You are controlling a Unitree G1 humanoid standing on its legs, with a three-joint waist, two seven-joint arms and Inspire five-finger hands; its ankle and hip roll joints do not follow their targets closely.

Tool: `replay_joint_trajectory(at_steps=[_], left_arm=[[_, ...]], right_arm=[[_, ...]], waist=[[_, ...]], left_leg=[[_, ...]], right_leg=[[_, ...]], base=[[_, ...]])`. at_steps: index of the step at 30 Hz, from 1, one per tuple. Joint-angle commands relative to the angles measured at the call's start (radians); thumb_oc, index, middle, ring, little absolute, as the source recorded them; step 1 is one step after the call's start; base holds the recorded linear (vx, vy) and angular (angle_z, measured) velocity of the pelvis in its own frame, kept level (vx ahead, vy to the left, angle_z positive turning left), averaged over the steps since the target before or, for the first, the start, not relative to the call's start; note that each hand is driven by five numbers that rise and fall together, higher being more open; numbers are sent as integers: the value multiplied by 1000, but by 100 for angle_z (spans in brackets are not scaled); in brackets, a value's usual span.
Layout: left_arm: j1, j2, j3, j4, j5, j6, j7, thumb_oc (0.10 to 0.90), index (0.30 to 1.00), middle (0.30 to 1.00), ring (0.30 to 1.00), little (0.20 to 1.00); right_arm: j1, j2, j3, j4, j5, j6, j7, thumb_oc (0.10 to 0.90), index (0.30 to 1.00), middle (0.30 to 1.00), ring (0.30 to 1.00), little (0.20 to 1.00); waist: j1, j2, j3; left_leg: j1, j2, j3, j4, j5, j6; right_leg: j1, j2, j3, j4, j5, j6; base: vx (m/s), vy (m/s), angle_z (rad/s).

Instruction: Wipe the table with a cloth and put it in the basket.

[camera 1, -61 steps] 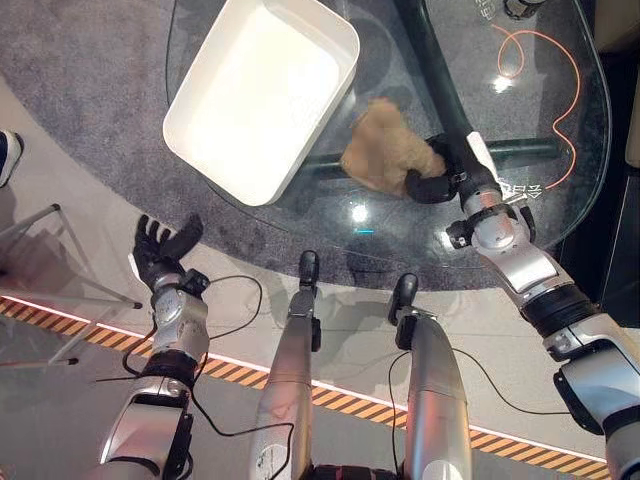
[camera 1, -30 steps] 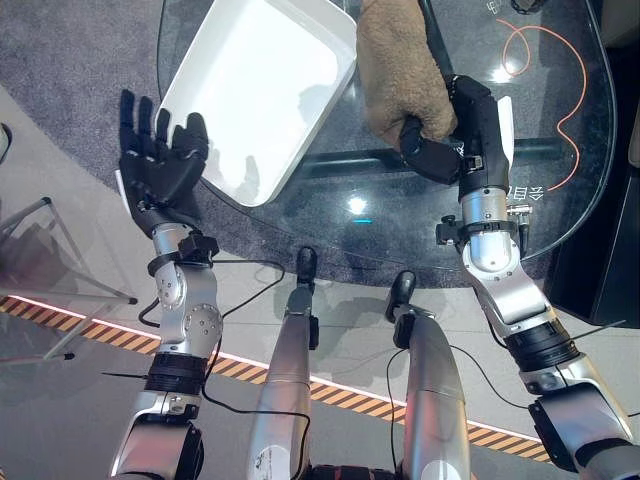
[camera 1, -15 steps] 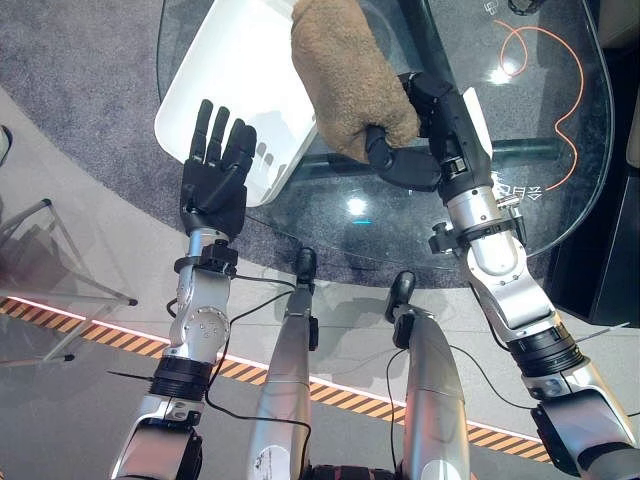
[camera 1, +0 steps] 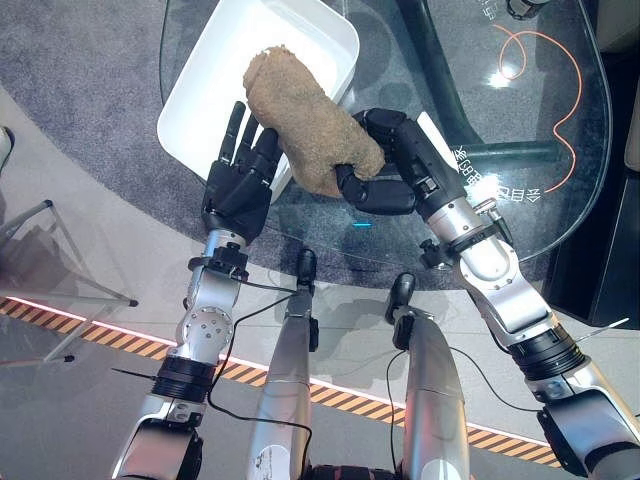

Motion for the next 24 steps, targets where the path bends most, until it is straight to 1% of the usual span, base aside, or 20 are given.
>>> replay_joint_trajectory(at_steps=[1, 5, 12, 19, 24], left_arm=[[-55, 18, 6, -122, -43, -31, -93, 800, 900, 900, 900, 900], [-57, 14, 4, -126, -62, -26, -123, 800, 900, 900, 900, 900], [-57, 7, 3, -139, -84, -37, -161, 800, 900, 900, 900, 900], [-64, -2, 3, -166, -98, -6, -207, 800, 900, 900, 900, 900], [-69, -3, -2, -173, -91, 20, -237, 800, 900, 900, 900, 900]], right_arm=[[-148, 17, 9, -262, 71, -97, 60, 100, 300, 300, 300, 200], [-153, 11, 23, -257, 70, -80, 73, 100, 300, 300, 300, 200], [-152, 9, 27, -243, 68, -76, 74, 100, 300, 300, 300, 200], [-149, 11, 27, -241, 56, -43, 79, 100, 300, 300, 300, 200], [-148, 8, 28, -238, 45, -18, 64, 100, 300, 300, 300, 200]], waist=[[-12, -15, -28], [-11, -16, -28], [-11, -17, -28], [-12, -17, -28], [-14, -16, -28]], left_leg=[[50, -62, 85, 103, -100, 63], [52, -63, 83, 100, -98, 63], [54, -65, 82, 100, -100, 63], [52, -67, 80, 99, -100, 62], [55, -66, 82, 95, -100, 62]], right_leg=[[78, 47, -47, -164, 132, 32], [80, 48, -48, -166, 133, 31], [80, 47, -48, -164, 133, 33], [78, 47, -46, -166, 134, 34], [77, 48, -44, -166, 134, 34]], base=[[0, 0, 0], [0, 0, 0], [0, 0, 0], [0, 0, 0], [0, 0, 0]])
